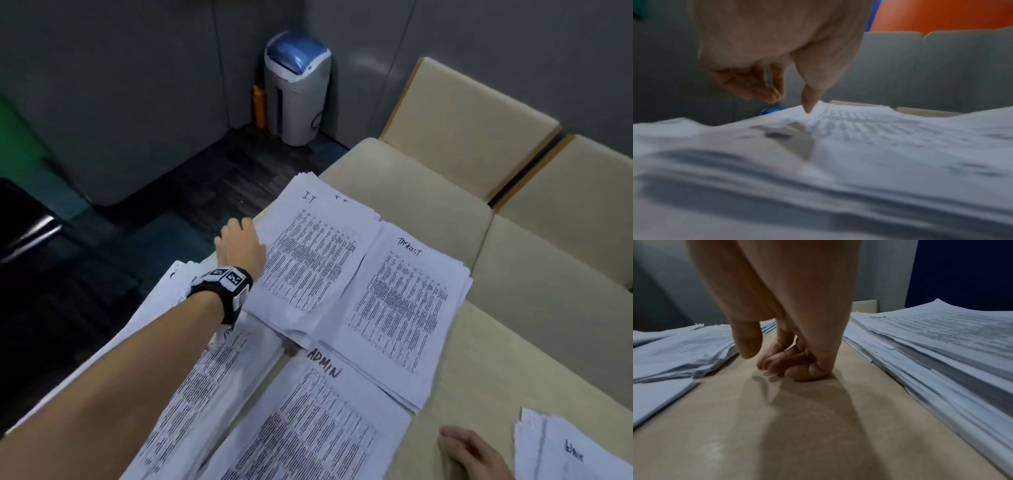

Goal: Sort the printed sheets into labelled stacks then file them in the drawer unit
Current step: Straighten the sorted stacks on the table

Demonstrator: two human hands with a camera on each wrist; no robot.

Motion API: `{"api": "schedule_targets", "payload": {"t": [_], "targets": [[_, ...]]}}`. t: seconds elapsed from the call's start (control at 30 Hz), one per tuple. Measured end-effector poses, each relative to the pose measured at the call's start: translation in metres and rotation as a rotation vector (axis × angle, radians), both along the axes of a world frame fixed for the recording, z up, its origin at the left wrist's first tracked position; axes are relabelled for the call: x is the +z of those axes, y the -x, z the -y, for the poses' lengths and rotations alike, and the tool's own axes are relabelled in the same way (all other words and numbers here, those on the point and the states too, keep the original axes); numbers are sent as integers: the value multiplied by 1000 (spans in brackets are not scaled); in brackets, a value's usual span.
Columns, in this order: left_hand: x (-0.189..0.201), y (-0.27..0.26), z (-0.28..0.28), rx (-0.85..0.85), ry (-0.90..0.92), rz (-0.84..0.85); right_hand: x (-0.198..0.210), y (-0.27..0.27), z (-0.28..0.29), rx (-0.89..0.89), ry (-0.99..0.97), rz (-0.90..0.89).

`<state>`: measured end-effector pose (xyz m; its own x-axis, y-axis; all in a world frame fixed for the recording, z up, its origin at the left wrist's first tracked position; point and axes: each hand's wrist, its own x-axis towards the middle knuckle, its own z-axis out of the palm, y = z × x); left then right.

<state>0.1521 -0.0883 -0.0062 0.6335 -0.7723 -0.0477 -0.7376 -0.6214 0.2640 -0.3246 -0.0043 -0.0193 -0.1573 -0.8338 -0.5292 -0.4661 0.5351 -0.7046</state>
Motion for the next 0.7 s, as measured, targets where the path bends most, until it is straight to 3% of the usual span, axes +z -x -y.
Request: {"api": "schedule_targets", "payload": {"t": [0.1, 0.3, 0.47, 0.63, 0.7], "targets": [[11, 49, -9, -159, 212, -125, 10, 4, 0, -36, -14, 64], [26, 197, -61, -486, 274, -464, 27, 43, -11, -208, 228, 38], [20, 327, -107, -662, 114, -639, 31, 128, -33, -318, 340, -211], [-8, 437, -140, -681, -103, -696, 17, 220, -66, -217, 82, -618], [-15, 470, -147, -660, -122, -663, 14, 246, -81, -212, 33, -669]]}}
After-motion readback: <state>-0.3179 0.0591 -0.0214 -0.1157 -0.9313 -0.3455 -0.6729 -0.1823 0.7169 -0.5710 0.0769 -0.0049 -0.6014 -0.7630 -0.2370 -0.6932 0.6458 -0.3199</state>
